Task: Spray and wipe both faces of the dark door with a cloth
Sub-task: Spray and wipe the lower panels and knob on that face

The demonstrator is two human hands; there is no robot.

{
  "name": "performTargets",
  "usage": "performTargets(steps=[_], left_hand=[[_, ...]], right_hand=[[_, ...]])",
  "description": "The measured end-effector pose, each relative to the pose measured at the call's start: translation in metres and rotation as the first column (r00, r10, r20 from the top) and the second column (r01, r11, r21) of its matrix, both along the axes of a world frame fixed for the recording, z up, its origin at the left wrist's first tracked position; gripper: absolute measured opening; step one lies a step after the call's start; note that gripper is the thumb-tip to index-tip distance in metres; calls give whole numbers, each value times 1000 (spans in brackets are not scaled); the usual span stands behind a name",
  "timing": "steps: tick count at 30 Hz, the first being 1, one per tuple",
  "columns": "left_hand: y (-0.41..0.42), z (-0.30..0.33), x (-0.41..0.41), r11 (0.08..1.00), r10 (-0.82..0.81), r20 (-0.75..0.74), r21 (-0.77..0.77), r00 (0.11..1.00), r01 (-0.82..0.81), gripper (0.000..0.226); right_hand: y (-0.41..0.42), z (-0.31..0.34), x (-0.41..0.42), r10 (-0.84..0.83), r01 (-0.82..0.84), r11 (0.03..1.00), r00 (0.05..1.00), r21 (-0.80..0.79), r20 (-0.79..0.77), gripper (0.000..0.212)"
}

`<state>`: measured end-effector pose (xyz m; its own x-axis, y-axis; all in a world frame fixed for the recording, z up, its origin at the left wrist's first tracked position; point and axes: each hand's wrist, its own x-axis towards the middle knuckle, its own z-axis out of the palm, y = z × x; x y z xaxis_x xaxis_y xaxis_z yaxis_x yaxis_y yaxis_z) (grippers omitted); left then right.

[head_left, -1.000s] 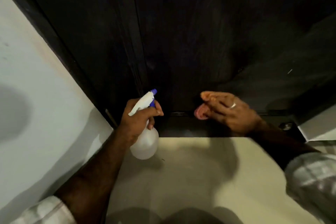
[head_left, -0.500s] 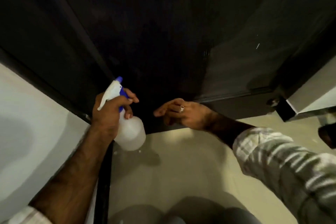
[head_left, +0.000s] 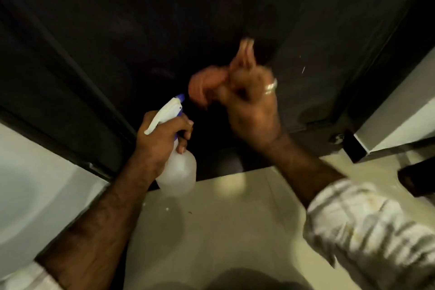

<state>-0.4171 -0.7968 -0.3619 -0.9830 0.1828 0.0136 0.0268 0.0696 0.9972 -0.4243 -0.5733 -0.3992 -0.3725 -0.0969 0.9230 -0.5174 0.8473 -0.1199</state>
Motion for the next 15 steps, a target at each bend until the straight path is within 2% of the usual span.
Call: performTargets(steps=[1,2,3,5,7,8,9,10,11,12,13,15], left_hand=[[-3,0,3,1000,-17,7,-1,1000,17,10],[-5,0,6,999,-39,4,-11,999,39,10],[-5,0,8,998,-60,0,-19,998,60,12],[-5,2,10,996,-90,-7,-26,996,90,11],[0,8,9,995,-99,-14,-25,995,99,10],[3,12,7,995,-95,-18,-24,995,94,13],[9,17,4,996,-91,-23,-22,996,91,16],[16,22,0,996,-89,-25,-19,996,88,19],[22,28,-3,996,-91,-36,-18,995,91,16],[33,33,-6,994,-106,-58,-23,993,105,11],[40,38,-8,994,-111,-73,-32,991,109,8],[54,42,-12,994,-108,-105,-27,989,106,10]], right_hand=[[2,-42,17,59,-84,987,982,139,177,18],[12,-76,33,41,-131,943,959,307,281,20],[24,-95,46,-11,-141,883,948,448,318,20],[43,-89,52,-83,-82,846,956,527,282,24],[53,-30,39,-125,38,921,971,387,204,45],[58,8,28,-163,132,915,985,382,49,46],[63,52,18,-217,240,898,971,370,-102,38],[66,95,10,-235,266,924,962,277,-140,32],[70,128,2,-196,214,971,968,107,-157,35],[80,153,-3,-206,207,978,943,-22,-261,42],[82,163,-9,-239,201,968,919,-150,-313,48],[76,137,-11,-267,189,949,906,-250,-327,48]])
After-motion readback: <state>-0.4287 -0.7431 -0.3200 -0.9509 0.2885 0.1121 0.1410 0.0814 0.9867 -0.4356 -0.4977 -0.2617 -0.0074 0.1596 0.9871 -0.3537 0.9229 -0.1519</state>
